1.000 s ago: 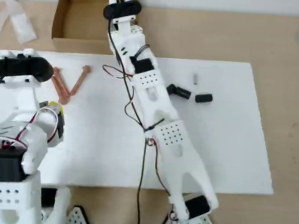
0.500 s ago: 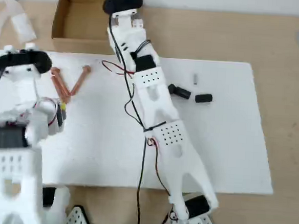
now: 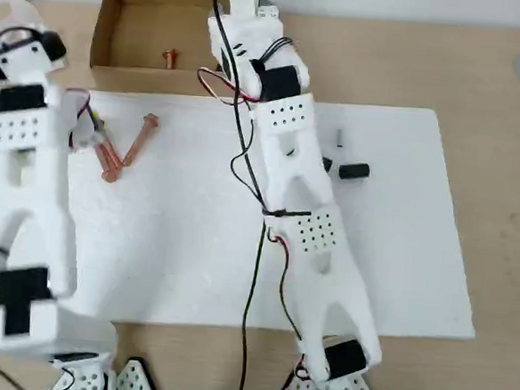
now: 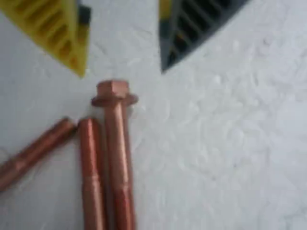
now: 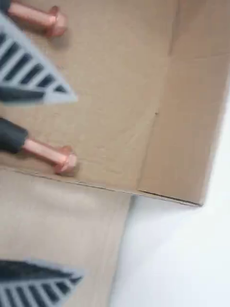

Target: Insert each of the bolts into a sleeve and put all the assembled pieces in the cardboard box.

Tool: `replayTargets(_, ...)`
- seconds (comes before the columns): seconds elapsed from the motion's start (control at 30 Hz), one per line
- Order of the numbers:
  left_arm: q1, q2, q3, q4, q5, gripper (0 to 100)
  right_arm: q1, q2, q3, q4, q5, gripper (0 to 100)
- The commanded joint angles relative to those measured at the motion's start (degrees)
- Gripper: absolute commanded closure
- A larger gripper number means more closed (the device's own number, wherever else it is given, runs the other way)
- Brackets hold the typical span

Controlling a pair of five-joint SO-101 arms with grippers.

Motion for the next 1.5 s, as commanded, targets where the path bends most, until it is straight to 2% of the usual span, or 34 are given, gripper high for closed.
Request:
replayTargets(0.0,-0.53,6.64,-10.73,-0.79,2.02,89,0.84,-5.85,-2.95,2.46,0.09,73.7)
replayTargets(0.37,-0.44,29.58,-32.44,-0.62,4.48,89,0.84,-5.49,-2.95,5.89,0.09,73.7)
replayTargets(0.57,2.46,38.11,-40.44,-0.53,4.84,89,0.84,-5.49,-2.95,5.98,0.09,73.7)
replayTargets(1.07,3.43,48.92,-44.92,-0.26,4.92,89,0.84,-4.44,-2.95,8.35,0.09,73.7)
replayTargets(1.23,3.6,49.98,-45.45,5.63,4.66,89,0.84,-3.74,-2.95,8.35,0.09,73.7)
replayTargets(1.47,2.81,49.98,-45.45,8.0,4.4,89,0.57,-3.91,-2.95,8.35,0.09,73.7)
